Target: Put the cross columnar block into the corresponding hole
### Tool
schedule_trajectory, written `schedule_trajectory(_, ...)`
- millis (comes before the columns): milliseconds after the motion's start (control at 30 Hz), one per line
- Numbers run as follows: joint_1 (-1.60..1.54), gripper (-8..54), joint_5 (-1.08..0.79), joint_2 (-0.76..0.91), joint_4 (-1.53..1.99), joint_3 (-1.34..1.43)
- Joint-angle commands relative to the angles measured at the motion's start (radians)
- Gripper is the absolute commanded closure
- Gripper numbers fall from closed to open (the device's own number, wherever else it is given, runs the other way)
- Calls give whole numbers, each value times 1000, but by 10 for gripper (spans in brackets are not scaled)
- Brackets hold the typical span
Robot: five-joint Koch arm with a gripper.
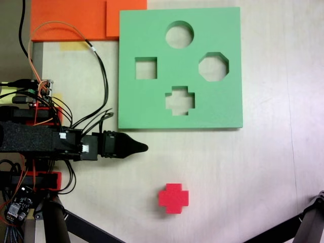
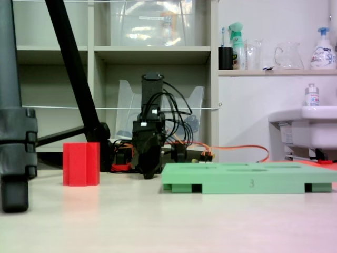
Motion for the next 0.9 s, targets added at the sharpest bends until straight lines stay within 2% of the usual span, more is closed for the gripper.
schedule_trajectory(0, -12, 117, 11, 66, 28, 74)
schedule_trajectory(333, -11, 131, 26, 66, 28, 74)
schedule_trajectory(367, 8, 134, 86, 66, 25, 75)
schedule_trajectory(533, 51, 127, 808, 67, -91, 43)
schedule_trajectory(633, 130, 161, 963, 67, 3, -78)
schedule_trajectory(733, 129, 170, 1189, 67, 520, -399)
schedule_trajectory(867, 106, 192, 1305, 66, 871, -698)
